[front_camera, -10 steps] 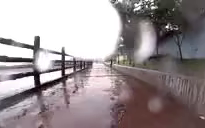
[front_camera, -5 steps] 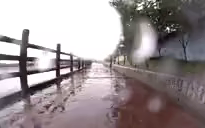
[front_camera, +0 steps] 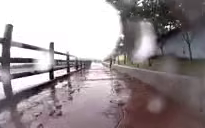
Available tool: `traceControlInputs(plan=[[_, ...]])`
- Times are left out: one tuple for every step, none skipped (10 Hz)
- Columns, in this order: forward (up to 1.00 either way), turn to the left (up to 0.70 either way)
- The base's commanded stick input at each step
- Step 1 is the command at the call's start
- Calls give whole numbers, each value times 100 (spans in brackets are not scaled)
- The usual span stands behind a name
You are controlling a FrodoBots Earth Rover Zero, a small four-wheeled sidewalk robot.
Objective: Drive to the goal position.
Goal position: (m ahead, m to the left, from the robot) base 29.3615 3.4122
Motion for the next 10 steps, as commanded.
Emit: traceControlInputs(plan=[[100, 0], [100, 0], [100, 0], [100, 0], [100, 0], [100, 0], [100, 0], [100, 0], [100, 0], [100, 0]])
